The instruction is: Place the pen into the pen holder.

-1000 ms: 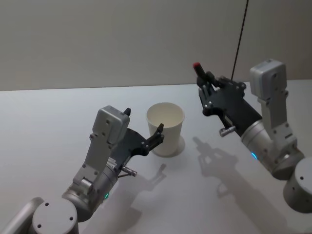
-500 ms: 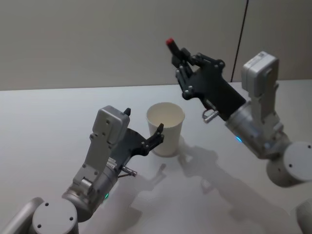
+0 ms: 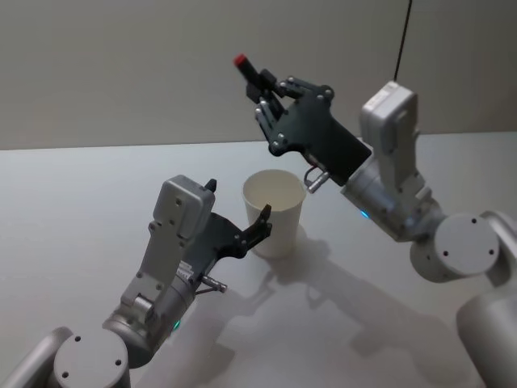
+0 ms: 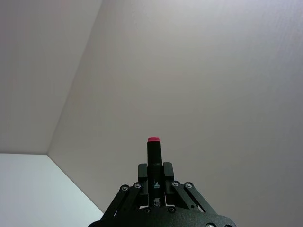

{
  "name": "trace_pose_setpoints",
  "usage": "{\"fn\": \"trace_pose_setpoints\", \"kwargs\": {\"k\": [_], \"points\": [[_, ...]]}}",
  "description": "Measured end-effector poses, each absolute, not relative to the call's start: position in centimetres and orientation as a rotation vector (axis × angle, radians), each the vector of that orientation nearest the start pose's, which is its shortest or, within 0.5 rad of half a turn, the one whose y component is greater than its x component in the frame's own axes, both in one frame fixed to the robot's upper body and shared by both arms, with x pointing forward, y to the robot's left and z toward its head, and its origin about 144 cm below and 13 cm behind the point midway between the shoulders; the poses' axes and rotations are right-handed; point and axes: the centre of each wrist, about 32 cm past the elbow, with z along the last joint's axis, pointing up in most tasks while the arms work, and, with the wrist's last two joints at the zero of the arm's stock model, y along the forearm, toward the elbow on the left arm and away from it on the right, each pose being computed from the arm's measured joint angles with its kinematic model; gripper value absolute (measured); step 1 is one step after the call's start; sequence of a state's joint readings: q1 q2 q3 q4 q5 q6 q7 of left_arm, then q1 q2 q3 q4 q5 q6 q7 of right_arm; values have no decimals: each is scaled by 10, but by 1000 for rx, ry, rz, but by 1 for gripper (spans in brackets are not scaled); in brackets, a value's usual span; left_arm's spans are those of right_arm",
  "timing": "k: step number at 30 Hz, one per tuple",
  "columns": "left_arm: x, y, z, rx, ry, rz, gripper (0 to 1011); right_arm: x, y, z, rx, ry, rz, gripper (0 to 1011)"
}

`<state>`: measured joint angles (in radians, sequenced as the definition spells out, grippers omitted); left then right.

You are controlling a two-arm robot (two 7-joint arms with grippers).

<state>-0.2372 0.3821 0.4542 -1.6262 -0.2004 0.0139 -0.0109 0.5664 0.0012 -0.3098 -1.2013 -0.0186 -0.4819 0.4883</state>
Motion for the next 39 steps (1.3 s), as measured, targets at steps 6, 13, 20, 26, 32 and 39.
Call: {"fn": "trace_pose_setpoints", "kwargs": {"k": [6,13,20,26,32,39], "points": [[492,198,1204,61,-268,1124,1004,600,-129,1250,261,-635,-715,172],[492,198,1204,61,-268,1124,1004,605,-123,1246,237,-613,-704,172],[492,198,1204,61,-268,1124,1004,610,-118,1240,210,-582,-699,172],[492,198,1204,61,-268,1124,1004,614,-115,1236,189,-562,-701,172],[492,198,1204,61,-268,1124,1004,617,-114,1232,173,-551,-709,172],[492,198,1204,61,-268,1124,1004,621,-113,1229,159,-543,-720,172]]}}
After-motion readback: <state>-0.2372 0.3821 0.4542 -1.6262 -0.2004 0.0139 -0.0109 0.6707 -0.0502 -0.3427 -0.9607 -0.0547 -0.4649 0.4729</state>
